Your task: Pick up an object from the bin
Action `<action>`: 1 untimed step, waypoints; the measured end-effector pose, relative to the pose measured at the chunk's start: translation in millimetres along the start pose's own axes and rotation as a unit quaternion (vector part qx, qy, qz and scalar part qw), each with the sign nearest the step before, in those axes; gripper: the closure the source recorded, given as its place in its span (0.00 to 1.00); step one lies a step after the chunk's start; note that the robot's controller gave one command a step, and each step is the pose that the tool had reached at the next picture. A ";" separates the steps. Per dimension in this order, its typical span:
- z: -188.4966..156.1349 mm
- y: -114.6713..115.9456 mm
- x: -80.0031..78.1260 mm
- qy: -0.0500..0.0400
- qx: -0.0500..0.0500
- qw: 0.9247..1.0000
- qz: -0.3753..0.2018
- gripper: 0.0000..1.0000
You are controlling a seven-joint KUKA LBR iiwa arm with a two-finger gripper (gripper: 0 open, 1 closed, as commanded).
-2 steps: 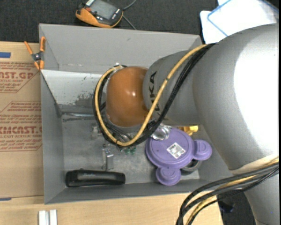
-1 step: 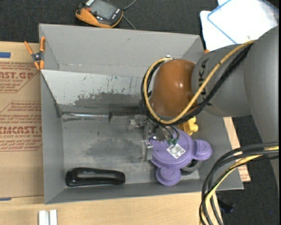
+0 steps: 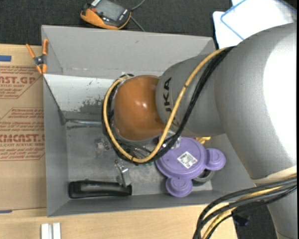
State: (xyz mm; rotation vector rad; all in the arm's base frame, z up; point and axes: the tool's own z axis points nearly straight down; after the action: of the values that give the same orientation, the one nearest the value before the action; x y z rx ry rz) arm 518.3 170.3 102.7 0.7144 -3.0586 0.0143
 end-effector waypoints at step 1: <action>21.8 -95.6 41.5 -0.002 -0.004 0.996 0.094 0.00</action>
Offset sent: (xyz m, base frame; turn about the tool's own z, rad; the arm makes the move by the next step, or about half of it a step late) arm -0.0272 0.0733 -0.0327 -0.3739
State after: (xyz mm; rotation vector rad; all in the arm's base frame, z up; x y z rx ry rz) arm 523.5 66.0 81.9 0.4233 -3.1153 -0.0006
